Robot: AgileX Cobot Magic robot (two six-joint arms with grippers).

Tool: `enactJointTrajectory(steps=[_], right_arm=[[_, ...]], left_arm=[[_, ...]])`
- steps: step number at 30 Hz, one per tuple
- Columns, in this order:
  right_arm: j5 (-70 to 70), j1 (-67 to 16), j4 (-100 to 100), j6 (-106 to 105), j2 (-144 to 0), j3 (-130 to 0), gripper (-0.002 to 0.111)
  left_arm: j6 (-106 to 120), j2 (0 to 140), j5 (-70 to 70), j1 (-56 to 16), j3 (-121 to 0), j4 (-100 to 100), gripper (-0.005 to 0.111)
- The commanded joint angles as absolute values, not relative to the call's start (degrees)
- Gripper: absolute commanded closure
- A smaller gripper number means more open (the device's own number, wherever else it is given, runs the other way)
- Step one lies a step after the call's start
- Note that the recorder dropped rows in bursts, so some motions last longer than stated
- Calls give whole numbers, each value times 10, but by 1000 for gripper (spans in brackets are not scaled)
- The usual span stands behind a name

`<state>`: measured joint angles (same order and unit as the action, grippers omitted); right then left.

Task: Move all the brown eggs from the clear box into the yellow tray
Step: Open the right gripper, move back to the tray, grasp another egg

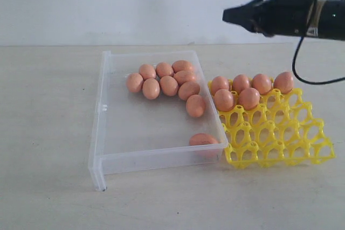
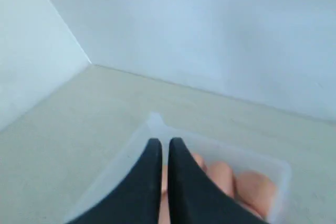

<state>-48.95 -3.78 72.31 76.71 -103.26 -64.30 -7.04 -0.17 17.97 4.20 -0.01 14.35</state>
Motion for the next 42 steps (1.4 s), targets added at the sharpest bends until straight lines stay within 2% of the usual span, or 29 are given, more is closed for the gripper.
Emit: enactJointTrajectory(steps=[1,2,3,4,5,6,8,9,11,13,17,19,21,25,26,27,32,42], right_arm=[[-226,-194,827,696,-993,-718,107],[-103,-232,868,707,-993,-727,107],[158,-299,882,711,-1000,-734,107],[297,-332,870,706,-1010,-740,107],[370,-352,825,690,-1023,-752,107],[355,-353,739,637,-1024,-764,107],[317,-353,292,298,-1026,-818,107],[382,-353,8,14,-1039,-868,107],[474,-353,-136,-96,-1070,-929,107],[514,-355,-143,-86,-1111,-980,107],[526,-355,-117,-31,-1189,-1066,107],[539,-355,-121,-31,-1221,-1103,102],[560,-355,-121,-31,-1246,-1131,90],[561,-355,-112,0,-1275,-1162,48],[554,-355,-107,23,-1281,-1162,43],[551,-355,-100,38,-1284,-1162,41],[536,-355,-58,72,-1302,-1161,52],[443,-354,-21,88,-1342,-1161,51]], left_arm=[[-72,0,178,40,0,144,111],[-72,0,178,40,0,144,111],[-72,0,178,40,0,144,111],[-72,0,178,40,0,144,111],[-72,0,178,40,0,144,111],[-72,0,178,40,0,144,111],[-72,0,178,40,0,144,111],[-72,0,178,40,0,144,111],[-72,0,178,40,0,144,111],[-72,0,178,40,0,144,111],[-72,0,178,40,0,144,111],[-72,0,178,40,0,144,111],[-72,0,178,40,0,144,111],[-72,0,178,40,0,144,111],[-72,0,178,40,0,144,111],[-72,0,178,40,0,144,111],[-72,0,178,40,0,144,111],[-72,0,178,40,0,144,111]])
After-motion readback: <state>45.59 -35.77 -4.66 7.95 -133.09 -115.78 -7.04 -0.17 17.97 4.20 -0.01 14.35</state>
